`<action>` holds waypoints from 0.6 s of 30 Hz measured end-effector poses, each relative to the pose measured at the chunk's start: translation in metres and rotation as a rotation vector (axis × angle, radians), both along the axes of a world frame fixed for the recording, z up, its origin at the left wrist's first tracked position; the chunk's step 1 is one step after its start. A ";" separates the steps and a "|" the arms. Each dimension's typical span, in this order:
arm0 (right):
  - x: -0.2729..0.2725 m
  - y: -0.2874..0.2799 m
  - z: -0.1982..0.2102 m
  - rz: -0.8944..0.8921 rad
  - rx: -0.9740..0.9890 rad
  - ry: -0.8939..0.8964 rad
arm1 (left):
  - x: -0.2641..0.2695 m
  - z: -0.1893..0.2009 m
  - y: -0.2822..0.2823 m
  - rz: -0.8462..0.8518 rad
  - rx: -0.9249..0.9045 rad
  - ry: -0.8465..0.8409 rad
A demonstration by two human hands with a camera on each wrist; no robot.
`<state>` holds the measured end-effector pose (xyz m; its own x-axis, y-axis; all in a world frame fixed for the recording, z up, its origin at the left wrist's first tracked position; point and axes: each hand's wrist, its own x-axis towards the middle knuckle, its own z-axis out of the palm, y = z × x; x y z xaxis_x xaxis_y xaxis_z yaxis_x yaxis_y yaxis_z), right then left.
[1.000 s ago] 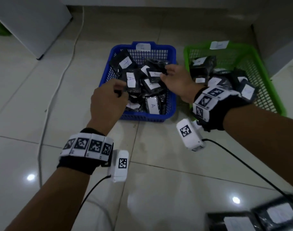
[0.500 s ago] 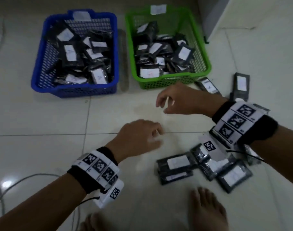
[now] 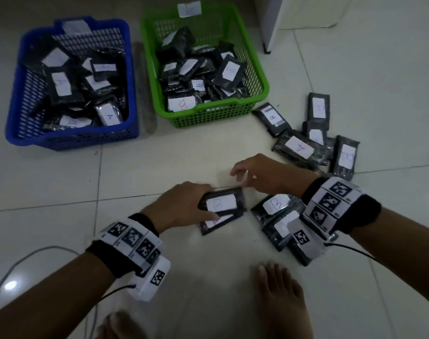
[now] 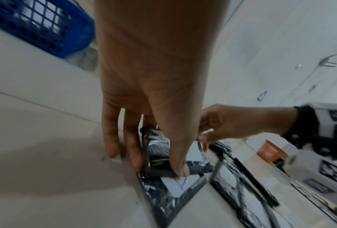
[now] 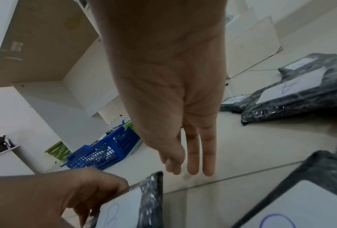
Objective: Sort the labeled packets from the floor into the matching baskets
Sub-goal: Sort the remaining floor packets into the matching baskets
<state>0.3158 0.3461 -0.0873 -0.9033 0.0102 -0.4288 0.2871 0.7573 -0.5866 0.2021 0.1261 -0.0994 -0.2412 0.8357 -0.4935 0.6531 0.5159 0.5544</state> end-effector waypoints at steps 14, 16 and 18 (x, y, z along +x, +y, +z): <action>-0.002 -0.055 -0.030 0.242 0.239 0.120 | -0.118 0.074 0.010 0.711 0.339 -0.210; -0.010 -0.052 -0.035 0.254 0.148 0.178 | -0.132 0.095 0.027 0.763 0.474 -0.184; -0.023 -0.042 -0.032 0.154 -0.023 0.199 | -0.147 0.118 0.046 0.793 0.609 -0.105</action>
<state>0.2930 0.3037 -0.1197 -0.9602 -0.1419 -0.2406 0.0461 0.7692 -0.6374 0.0555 0.1720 0.0189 -0.8171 0.5700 -0.0860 0.1767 0.3896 0.9039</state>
